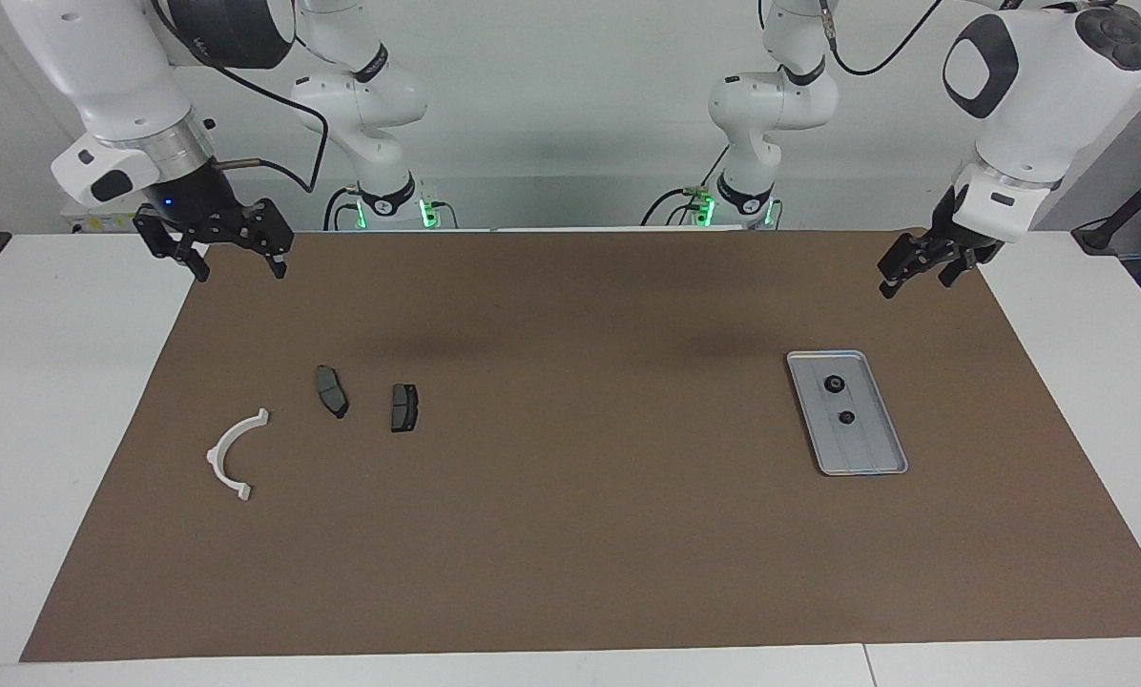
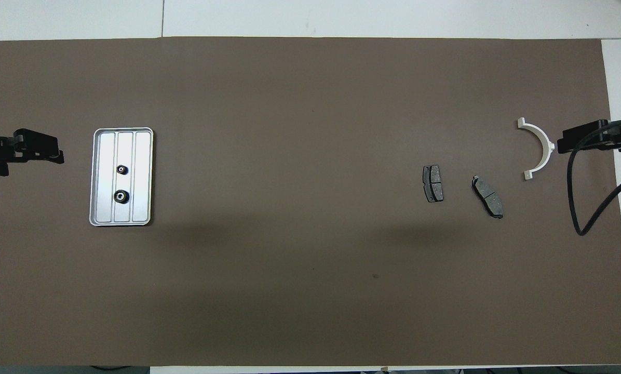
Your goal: Pick bearing gear from pile to tray
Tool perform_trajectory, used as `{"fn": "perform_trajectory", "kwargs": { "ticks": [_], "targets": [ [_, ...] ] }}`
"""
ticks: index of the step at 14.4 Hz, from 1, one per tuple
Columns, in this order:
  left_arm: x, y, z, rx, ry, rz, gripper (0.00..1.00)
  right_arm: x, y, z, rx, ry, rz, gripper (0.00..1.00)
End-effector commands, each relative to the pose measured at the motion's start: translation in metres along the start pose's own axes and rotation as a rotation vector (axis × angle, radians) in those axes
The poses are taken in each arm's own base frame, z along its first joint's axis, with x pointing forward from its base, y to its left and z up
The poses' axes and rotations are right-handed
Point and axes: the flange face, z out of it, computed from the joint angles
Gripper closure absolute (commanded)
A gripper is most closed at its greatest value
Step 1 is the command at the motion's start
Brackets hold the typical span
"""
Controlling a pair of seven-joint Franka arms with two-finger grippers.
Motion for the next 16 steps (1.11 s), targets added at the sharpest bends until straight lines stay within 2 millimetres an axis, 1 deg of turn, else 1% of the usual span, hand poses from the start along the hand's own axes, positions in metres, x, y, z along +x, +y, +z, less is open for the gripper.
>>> {"fn": "perform_trajectory", "kwargs": {
  "ticks": [1, 3, 6, 10, 16],
  "targets": [
    [0.000, -0.004, -0.010, -0.003, 0.000, 0.005, 0.00, -0.007, -0.001, 0.000, 0.011, 0.008, 0.010, 0.00],
    [-0.001, -0.001, -0.015, 0.001, 0.005, 0.010, 0.00, -0.007, -0.001, 0.000, 0.010, 0.008, 0.008, 0.00],
    [-0.003, 0.002, -0.016, -0.003, 0.000, 0.020, 0.00, -0.007, -0.001, 0.001, 0.010, 0.007, 0.008, 0.00],
    [-0.005, 0.000, -0.021, -0.005, 0.006, 0.020, 0.00, -0.007, -0.001, 0.001, 0.010, 0.007, 0.008, 0.00],
    [-0.005, 0.000, -0.021, -0.006, 0.007, 0.023, 0.00, -0.007, -0.001, 0.001, 0.010, 0.003, 0.008, 0.00]
  ]
}}
